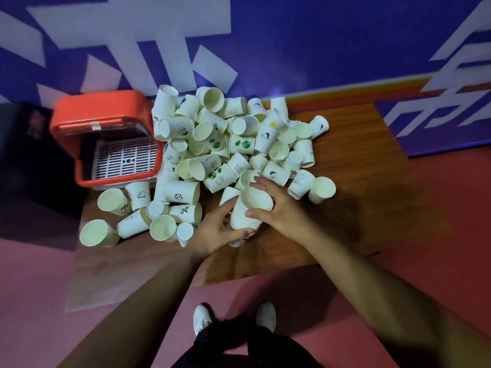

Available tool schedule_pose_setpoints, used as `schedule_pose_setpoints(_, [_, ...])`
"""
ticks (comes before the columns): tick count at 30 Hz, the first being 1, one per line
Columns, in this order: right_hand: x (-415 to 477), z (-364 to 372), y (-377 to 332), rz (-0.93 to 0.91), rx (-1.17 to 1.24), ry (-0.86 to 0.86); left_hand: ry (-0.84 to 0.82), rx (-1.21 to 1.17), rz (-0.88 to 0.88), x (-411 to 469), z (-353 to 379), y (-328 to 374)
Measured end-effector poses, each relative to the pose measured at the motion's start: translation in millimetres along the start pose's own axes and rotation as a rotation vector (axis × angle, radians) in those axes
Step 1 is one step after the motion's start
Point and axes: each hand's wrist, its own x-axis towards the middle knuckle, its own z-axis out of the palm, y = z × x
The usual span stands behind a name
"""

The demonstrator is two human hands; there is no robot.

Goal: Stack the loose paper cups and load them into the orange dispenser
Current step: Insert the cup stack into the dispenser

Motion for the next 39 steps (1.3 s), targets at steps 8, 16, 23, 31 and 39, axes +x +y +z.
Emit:
schedule_pose_setpoints(8, [18,32,-32,0.151,0.329,-0.161,0.184,-0.137,-0.098,-34,-41,18])
schedule_pose_setpoints(16, [39,89,-80,0.187,0.517,-0.408,0.306,-0.218,-0.125,-72,-119,14])
schedule_pose_setpoints(23, [82,172,-132,0.104,0.477,-0.465,0.303,-0.239,-0.083,-91,-226,-19])
schedule_pose_setpoints(31, [156,280,-167,0.014,0.189,-0.323,0.29,-0.063,-0.057,-80,-354,-84])
schedule_pose_setpoints(39, [228,335,-158,-0.006,0.063,-0.167,0.288,0.0,-0.113,-33,-405,-149])
